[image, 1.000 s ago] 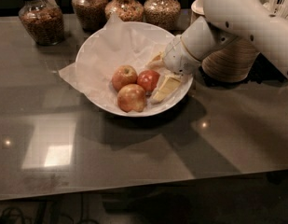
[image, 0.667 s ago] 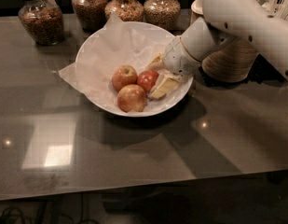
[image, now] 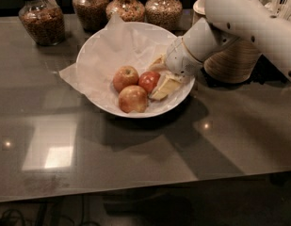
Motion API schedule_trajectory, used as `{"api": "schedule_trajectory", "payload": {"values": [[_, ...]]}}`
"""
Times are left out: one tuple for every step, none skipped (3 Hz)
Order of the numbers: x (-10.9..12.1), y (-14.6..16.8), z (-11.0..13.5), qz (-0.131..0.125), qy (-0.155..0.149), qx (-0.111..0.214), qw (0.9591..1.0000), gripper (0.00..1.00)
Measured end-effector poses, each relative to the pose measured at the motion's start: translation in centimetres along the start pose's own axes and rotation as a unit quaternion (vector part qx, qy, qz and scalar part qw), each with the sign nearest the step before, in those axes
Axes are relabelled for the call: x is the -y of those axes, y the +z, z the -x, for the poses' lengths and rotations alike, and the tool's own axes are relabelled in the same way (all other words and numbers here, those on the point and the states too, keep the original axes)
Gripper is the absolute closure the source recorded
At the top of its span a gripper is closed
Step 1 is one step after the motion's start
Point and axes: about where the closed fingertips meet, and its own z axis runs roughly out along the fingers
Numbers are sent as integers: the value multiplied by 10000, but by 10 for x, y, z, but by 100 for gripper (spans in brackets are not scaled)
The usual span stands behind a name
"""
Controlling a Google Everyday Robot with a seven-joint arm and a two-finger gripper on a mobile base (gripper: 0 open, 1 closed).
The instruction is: Pick apple from white bowl
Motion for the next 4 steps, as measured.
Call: {"api": "schedule_trajectory", "payload": {"values": [[0, 0, 0, 0, 0, 0, 10000, 100], [0, -3, 5, -57, 1, 233, 9997, 100], [2, -15, 13, -179, 221, 630, 9976, 100], [5, -20, 17, -106, 459, 989, 9940, 100]]}}
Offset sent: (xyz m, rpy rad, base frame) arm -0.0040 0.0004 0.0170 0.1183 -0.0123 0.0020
